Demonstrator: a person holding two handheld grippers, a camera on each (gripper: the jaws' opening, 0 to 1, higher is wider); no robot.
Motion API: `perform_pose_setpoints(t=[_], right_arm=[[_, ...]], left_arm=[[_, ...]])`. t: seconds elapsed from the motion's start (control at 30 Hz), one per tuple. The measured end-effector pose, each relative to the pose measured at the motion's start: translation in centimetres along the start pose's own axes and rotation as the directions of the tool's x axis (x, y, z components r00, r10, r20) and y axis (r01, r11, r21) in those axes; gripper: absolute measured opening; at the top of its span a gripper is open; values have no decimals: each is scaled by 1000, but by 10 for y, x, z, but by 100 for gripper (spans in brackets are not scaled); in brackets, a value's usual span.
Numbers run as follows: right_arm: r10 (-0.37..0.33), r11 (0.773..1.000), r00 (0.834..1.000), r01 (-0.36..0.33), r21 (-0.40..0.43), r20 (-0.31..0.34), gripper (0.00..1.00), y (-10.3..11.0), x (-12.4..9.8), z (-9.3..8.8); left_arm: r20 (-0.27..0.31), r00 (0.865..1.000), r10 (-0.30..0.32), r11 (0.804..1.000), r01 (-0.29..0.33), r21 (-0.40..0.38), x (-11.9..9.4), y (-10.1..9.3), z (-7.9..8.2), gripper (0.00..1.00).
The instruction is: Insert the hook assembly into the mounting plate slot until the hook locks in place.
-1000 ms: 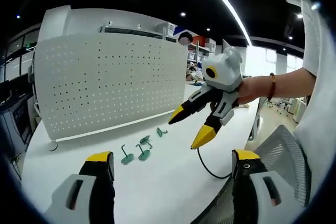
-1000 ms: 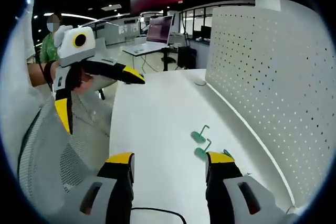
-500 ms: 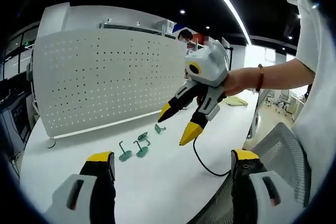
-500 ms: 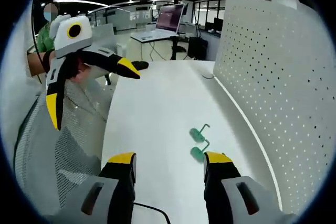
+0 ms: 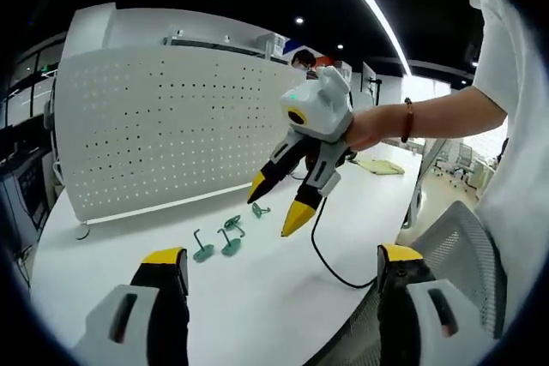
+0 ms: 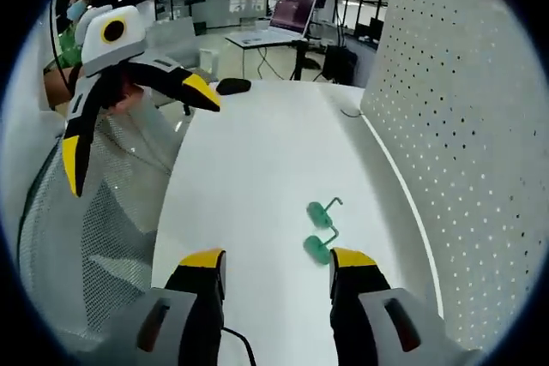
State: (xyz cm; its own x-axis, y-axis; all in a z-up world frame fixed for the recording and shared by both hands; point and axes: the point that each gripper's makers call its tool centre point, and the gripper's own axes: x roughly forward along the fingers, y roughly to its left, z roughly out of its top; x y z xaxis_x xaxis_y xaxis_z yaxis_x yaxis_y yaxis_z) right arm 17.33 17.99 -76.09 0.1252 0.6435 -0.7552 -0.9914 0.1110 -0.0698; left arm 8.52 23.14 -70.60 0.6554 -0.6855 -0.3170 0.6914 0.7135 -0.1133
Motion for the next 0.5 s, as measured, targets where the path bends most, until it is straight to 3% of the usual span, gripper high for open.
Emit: perform_pose_setpoints(t=[0.27, 0.5], right_arm=[[33, 999, 998, -34, -32, -58, 42, -6, 10, -4], [51, 997, 995, -56, -54, -86, 42, -12, 18, -4]], left_arm=[[2, 1000, 6, 1000, -6, -8, 0, 3, 0, 93], [-8, 1000, 2, 1000, -2, -1, -1, 6, -1, 93]])
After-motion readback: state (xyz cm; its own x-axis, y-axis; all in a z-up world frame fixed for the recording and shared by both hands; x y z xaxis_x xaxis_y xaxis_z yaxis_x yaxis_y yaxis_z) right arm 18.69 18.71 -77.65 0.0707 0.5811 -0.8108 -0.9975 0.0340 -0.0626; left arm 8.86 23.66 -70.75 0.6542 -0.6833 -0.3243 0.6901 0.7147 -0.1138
